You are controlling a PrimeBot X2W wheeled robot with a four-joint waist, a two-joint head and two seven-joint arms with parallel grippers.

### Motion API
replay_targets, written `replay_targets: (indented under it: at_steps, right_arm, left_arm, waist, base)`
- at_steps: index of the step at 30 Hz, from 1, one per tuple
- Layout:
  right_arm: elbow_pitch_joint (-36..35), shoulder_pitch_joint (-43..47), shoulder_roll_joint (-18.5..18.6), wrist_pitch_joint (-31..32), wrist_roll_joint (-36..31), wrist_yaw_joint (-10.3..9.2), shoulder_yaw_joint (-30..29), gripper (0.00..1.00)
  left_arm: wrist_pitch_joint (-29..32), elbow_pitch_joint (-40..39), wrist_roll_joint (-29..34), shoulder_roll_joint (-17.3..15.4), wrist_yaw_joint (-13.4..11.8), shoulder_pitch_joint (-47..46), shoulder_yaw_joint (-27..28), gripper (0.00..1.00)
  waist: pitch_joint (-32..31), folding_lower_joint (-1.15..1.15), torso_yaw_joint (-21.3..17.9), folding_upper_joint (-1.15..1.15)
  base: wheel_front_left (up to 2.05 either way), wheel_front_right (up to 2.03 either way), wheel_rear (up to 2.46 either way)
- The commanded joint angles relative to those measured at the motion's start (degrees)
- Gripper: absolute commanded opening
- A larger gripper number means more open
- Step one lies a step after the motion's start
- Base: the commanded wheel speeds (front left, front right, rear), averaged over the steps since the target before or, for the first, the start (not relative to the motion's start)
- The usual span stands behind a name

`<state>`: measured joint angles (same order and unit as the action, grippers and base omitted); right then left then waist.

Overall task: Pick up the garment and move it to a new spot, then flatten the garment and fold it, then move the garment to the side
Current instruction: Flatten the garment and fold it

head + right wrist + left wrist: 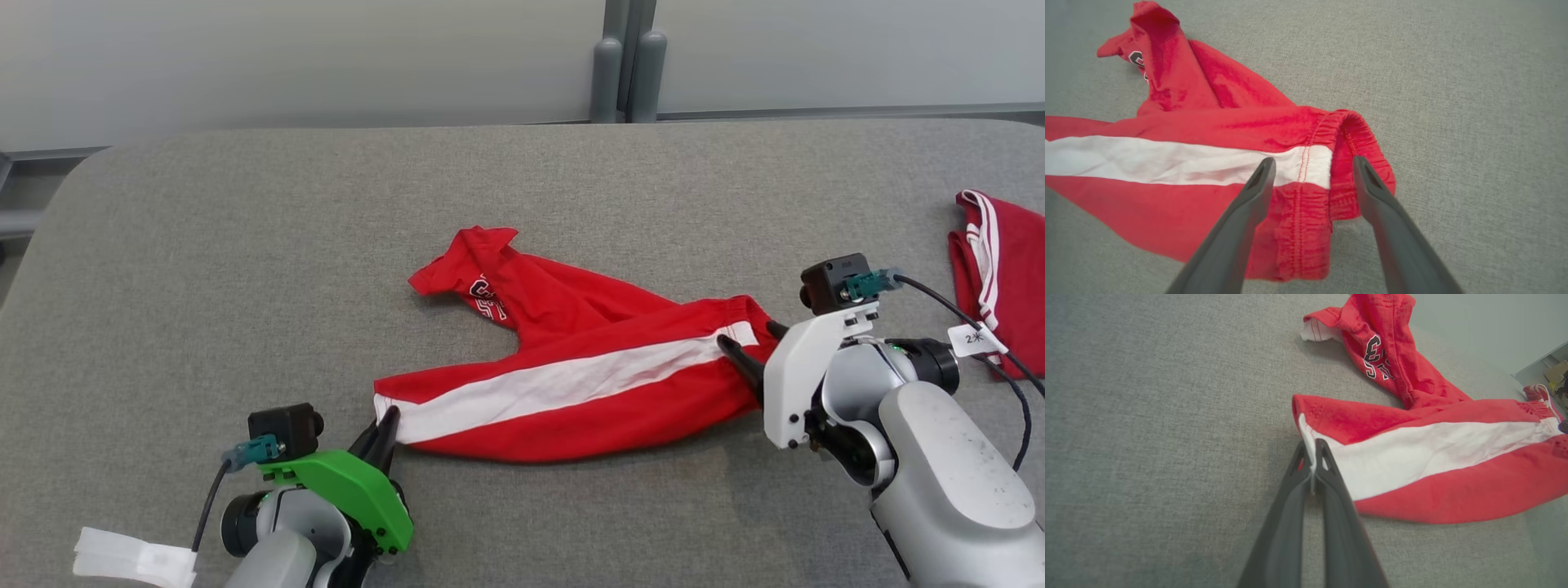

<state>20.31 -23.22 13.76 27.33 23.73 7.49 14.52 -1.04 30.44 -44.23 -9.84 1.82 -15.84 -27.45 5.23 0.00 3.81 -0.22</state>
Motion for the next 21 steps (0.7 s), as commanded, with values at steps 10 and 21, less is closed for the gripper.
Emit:
replay_targets:
  at_steps: [10,21]
  right_arm:
    - [5.8,-4.1,1.0,-0.2,3.1,0.0,3.5,0.5]
    - [9.0,-6.7,2.2,-2.1,6.8,0.0,8.3,0.0]
  left_arm:
    - [-0.6,1.3,0.2,0.1,0.7,-2.0,-0.2,0.0]
    - [-1.7,2.1,0.0,0.1,0.9,-2.4,-0.4,0.0]
  waist:
    - [1.1,0.0,0.6,0.22]
    - [0.5,0.0,0.5,0.22]
  base:
    - [0.0,0.0,0.0]
    - [0.0,0.0,0.0]
